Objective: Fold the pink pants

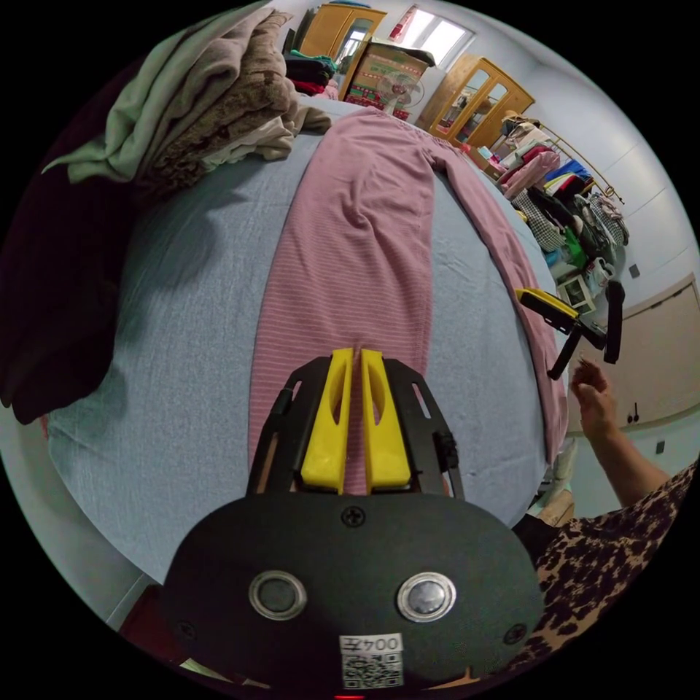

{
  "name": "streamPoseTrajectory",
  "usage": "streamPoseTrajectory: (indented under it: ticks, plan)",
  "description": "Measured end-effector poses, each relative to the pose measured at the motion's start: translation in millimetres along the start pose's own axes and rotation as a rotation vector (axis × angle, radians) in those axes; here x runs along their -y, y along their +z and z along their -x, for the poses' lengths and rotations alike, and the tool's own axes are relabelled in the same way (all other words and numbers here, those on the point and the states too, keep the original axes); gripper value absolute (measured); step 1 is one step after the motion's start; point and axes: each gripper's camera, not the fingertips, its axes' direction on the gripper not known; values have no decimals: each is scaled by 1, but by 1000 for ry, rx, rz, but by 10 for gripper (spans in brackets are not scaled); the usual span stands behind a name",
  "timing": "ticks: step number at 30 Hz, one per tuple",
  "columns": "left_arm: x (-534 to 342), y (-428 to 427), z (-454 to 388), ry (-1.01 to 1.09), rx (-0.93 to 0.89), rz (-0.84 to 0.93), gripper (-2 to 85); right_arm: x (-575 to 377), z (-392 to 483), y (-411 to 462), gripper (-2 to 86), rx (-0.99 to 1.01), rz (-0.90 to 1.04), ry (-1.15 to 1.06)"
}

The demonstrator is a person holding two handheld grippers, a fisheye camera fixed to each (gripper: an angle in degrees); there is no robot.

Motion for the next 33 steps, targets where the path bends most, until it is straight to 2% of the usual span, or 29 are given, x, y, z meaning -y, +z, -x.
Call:
streamPoseTrajectory:
  ticks: [33]
  plan:
    - [17, -3, -5, 18, -29, 57, 8, -9, 6, 14, 139, -2, 0, 1]
